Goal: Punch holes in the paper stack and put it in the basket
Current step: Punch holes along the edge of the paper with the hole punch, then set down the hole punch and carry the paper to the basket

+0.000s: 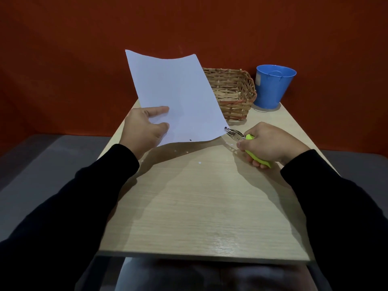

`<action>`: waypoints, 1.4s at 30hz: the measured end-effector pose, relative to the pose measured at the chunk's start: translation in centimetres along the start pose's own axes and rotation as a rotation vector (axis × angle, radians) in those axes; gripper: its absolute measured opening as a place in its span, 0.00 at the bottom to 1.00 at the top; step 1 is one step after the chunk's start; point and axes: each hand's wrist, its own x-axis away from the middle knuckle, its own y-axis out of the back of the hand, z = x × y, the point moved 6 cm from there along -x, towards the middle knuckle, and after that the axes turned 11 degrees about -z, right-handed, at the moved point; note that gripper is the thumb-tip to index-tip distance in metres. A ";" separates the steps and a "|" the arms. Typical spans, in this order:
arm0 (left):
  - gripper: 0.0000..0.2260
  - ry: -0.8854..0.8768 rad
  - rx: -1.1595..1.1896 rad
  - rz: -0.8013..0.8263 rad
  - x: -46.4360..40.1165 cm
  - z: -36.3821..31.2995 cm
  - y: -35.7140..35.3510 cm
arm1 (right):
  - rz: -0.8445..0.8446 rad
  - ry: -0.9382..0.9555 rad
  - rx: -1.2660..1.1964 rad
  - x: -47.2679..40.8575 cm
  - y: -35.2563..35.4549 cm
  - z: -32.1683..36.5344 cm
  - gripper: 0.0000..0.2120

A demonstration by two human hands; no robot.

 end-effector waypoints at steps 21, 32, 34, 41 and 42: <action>0.22 -0.091 -0.107 -0.085 -0.6 -0.8 1.6 | -0.102 0.316 -0.049 -0.4 1.6 0.3 0.05; 0.22 -0.159 -0.092 -0.086 -0.8 -1.4 2.1 | -0.383 0.245 0.280 -1.3 2.8 -1.7 0.07; 0.22 -0.153 -0.050 -0.081 -0.8 -1.5 2.2 | -0.458 0.166 0.346 -1.7 3.2 -2.6 0.03; 0.22 -0.079 0.111 -0.070 0.0 -2.4 1.9 | -0.491 0.045 0.532 -3.2 2.5 -3.8 0.21; 0.22 -0.074 0.121 -0.062 0.0 -2.3 1.8 | -0.533 0.079 0.529 -3.2 2.5 -3.4 0.21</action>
